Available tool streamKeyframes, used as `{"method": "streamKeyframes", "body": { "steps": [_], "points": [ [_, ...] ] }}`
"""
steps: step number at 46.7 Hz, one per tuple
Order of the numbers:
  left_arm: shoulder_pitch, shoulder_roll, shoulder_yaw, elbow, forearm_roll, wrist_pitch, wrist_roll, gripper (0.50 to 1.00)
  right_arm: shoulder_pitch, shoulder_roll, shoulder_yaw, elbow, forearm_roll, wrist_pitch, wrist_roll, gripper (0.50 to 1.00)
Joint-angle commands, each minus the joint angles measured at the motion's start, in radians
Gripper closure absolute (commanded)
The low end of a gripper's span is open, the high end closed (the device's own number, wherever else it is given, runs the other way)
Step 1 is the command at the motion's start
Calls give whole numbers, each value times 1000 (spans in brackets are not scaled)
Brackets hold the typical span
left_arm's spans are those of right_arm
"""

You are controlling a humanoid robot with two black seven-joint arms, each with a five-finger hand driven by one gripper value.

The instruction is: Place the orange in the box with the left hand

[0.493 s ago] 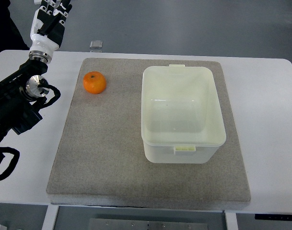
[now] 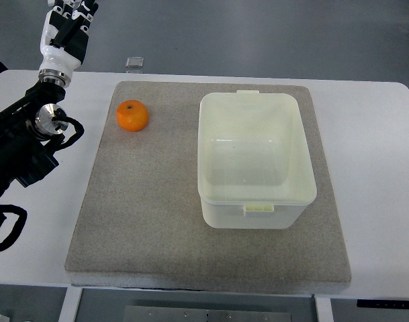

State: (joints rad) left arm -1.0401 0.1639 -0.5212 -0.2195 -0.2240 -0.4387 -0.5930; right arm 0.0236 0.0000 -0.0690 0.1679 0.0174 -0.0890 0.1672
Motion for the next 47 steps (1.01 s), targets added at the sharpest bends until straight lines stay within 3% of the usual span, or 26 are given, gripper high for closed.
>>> {"method": "streamKeyframes", "body": {
  "steps": [1,47],
  "points": [
    [0,-3,0,0,-2,8,1,504,-1,0,0,1,-1,0,0,568],
    [-8,8,7,0,11,32,4,506,-1,0,0,-1,-1,0,0,568]
  ]
}}
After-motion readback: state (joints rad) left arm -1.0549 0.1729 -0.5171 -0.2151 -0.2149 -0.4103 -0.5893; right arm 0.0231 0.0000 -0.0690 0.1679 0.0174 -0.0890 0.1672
